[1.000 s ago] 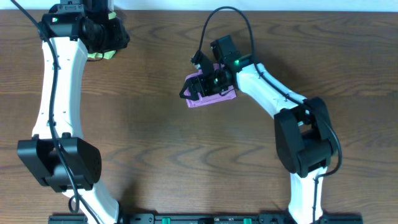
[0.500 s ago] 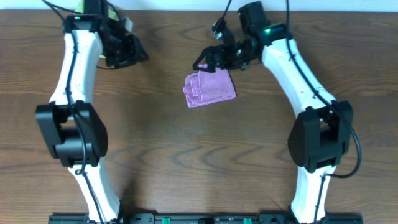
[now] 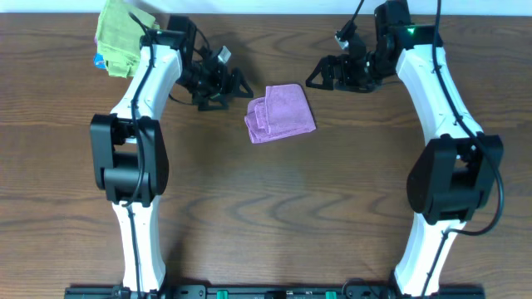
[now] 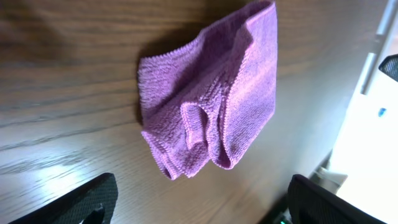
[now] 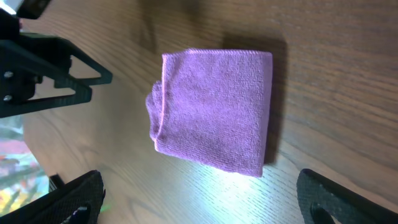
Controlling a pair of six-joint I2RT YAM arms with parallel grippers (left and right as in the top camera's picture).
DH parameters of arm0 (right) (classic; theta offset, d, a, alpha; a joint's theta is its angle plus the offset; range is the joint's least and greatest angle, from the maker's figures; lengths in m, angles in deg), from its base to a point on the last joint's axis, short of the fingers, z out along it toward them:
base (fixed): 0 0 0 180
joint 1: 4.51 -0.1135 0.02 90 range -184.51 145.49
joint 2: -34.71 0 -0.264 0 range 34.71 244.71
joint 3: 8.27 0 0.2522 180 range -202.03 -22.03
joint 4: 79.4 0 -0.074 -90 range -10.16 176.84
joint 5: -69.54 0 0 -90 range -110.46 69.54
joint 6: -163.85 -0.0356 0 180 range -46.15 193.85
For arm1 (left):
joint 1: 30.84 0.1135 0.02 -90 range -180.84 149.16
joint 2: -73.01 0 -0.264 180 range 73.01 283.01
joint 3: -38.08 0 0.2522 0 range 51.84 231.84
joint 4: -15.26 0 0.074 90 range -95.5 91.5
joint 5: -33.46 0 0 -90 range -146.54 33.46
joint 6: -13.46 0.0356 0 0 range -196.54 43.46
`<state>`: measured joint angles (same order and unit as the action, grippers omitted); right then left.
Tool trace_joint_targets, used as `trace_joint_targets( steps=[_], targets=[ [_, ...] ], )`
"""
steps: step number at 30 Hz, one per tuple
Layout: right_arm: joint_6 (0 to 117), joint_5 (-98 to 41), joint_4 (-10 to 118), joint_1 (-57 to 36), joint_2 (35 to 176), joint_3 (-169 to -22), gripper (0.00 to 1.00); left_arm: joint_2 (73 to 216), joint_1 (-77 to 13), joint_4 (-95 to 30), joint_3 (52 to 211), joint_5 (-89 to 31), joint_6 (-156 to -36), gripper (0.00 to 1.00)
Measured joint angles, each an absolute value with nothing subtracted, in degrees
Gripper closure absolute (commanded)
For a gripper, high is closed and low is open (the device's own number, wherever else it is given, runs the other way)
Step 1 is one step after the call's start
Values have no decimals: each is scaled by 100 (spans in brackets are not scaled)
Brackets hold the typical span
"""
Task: Fold the cloth
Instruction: 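Grasp the folded pink cloth with the left gripper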
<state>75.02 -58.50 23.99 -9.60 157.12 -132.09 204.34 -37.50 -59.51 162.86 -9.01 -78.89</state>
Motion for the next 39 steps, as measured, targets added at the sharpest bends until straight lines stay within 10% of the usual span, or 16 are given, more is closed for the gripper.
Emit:
trace_joint_targets(
  steps=[6,8,11,39],
  targets=[
    [7655,-5315,2369,-962,15712,-13209,21,20587,-3770,-5658,15770,-516,-7819,12],
    [7671,-5197,2458,-962,15712,-13207,70,20589,-3798,-5578,15641,-453,-7819,13],
    [7677,-5101,2543,-968,15720,-13207,98,20589,-3888,-5431,15508,-411,-7826,12],
    [7124,-4358,2976,-1478,17132,-13207,98,20578,-4255,-4327,14979,-501,-8654,8]
  ],
)
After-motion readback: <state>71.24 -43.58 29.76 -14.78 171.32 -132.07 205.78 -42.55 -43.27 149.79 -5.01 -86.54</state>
